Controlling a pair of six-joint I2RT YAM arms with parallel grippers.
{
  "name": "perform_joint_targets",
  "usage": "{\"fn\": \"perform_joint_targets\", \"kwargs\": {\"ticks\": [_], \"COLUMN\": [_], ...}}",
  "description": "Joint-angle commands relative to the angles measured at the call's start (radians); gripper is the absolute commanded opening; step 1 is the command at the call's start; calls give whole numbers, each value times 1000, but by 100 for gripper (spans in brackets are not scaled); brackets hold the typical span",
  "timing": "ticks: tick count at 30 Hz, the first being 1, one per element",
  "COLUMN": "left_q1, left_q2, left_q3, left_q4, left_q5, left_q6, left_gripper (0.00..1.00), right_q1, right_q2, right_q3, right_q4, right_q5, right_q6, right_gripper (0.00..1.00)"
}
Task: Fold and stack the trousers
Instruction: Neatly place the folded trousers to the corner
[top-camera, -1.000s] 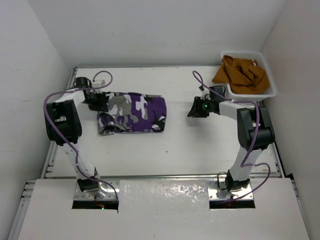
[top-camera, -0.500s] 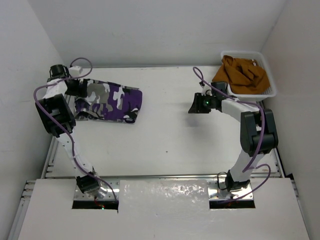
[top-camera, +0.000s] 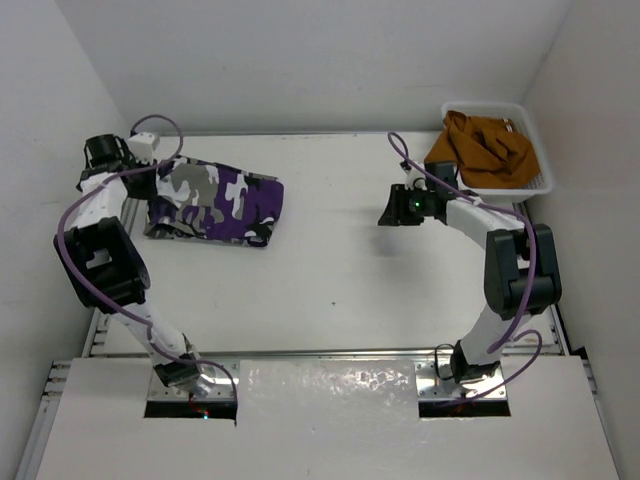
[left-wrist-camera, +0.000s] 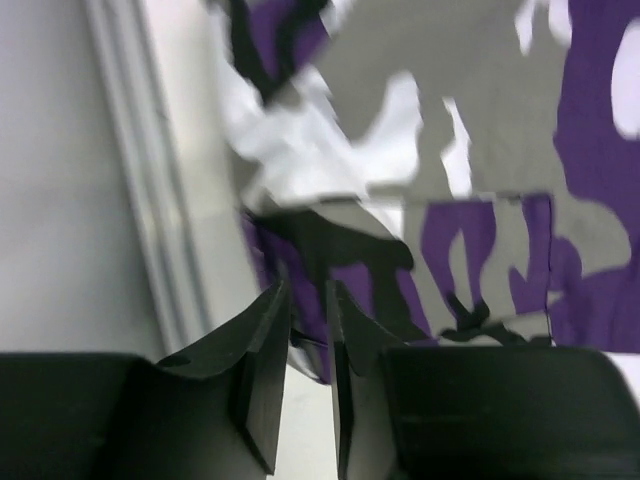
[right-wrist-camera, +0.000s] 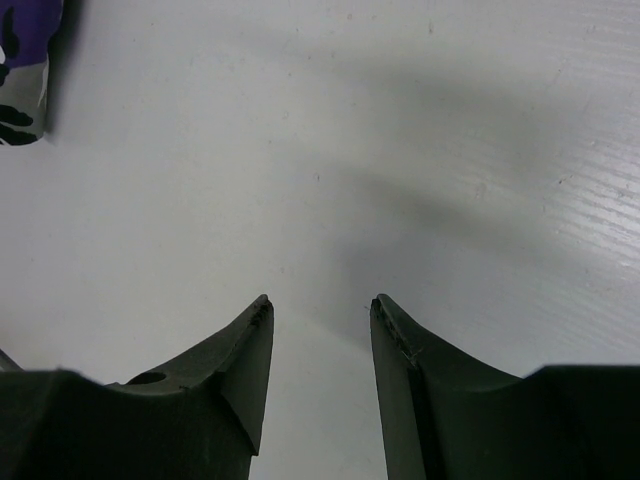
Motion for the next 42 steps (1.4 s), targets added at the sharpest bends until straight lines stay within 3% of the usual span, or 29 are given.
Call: {"fn": "perform_joint_targets", "kwargs": {"ticks": [1,6,11,18,23,25,28,29,37,42], "left_q1": [11,23,45,45,57,73,94,103,206,322], "left_q2": [17,101,194,143,77,46,-43,-60,-221,-288], "left_q3": [-98,-130,-117,-195,-167,-121,-65,-48,-80,-228], "left_q4": [26,140,155,166,112,68,25,9,-109,-115], "left_q5": [17,-80,-131,-79,-27,11,39,36,-12,-68], "left_q6": [-1,-54,-51,-25,-45,-70,-142,-157,-226,-232], "left_gripper": [19,19,18,23,32,44,48,52,52,52], "right_q1": [-2,-2,-3,-3,-43,-78,-123,-159,-220,-267], "right_q2": [-24,-30,-56,-70,-50,-59,-96,-120,-220,-275], "right_q3": [-4,-8,-28,-36,34,44,47,48,-10,-51], "right_q4": [34,34,19,10,-35,-44,-88,-123,-211,-242], "right_q5": [-17,-21,-12,-3,-2,-20,67,105,185,239], "right_q6": [-4,-3,-21,-33,3,51,42,39,36,57], "right_gripper": [42,42,42,42,43,42,43,47,54,70]}}
